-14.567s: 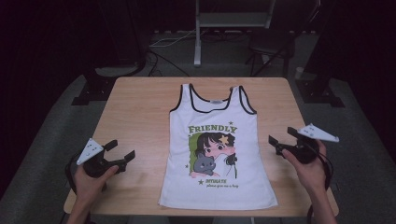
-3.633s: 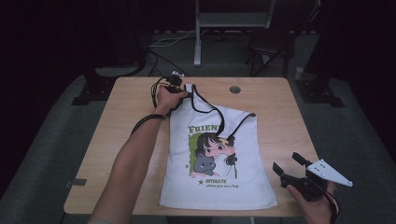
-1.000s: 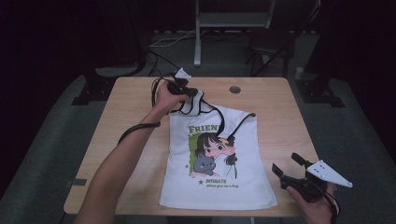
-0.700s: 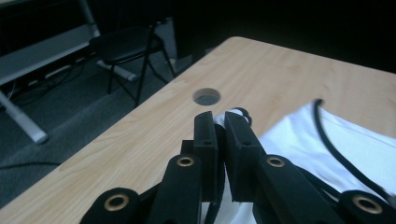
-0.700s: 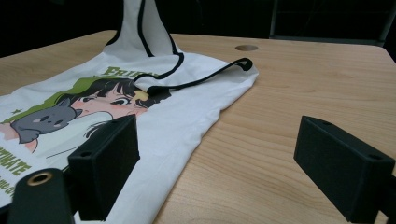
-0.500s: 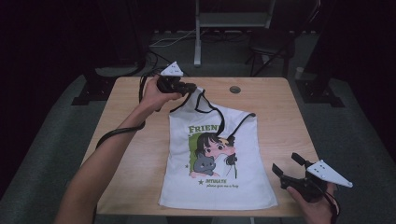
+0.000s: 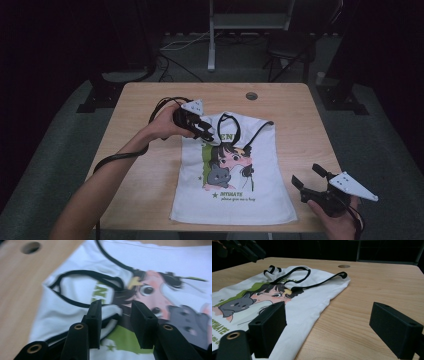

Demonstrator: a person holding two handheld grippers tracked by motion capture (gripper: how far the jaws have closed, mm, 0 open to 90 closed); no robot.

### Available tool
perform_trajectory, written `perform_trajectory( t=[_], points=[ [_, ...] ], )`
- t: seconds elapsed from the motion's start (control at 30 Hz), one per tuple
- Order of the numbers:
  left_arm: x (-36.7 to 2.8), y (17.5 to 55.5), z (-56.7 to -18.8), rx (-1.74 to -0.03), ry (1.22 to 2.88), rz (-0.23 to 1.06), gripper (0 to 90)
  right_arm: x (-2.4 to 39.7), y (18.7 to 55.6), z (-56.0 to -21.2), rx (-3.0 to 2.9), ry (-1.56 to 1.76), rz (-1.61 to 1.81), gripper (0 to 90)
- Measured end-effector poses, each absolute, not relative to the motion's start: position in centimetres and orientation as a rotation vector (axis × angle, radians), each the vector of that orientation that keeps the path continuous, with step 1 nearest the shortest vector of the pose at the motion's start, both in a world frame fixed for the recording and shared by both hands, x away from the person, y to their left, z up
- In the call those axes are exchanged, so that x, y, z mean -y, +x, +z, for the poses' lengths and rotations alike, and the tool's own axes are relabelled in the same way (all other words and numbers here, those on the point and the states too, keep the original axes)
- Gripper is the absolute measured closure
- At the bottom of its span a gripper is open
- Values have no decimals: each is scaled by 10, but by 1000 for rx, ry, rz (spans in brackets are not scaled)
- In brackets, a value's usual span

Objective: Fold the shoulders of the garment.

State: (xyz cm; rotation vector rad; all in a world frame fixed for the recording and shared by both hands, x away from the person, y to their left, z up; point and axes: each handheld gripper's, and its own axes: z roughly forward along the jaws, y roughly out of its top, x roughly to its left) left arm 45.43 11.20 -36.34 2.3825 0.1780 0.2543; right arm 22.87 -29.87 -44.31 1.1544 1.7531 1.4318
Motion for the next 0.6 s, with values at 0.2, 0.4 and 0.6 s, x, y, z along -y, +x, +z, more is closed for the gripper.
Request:
perform_trajectory(
  t=[0.2,0.4,0.6],
  points=[
    [-96,446,-388,-34,2508,254,538,299,228,-443,-1749,1153,1435,136],
    [-89,447,-397,-6,2526,292,663,298,229,-443,-1756,1158,1429,136],
    [-88,450,-395,16,2468,397,837,299,229,-443,-1751,1156,1432,136]
  ],
)
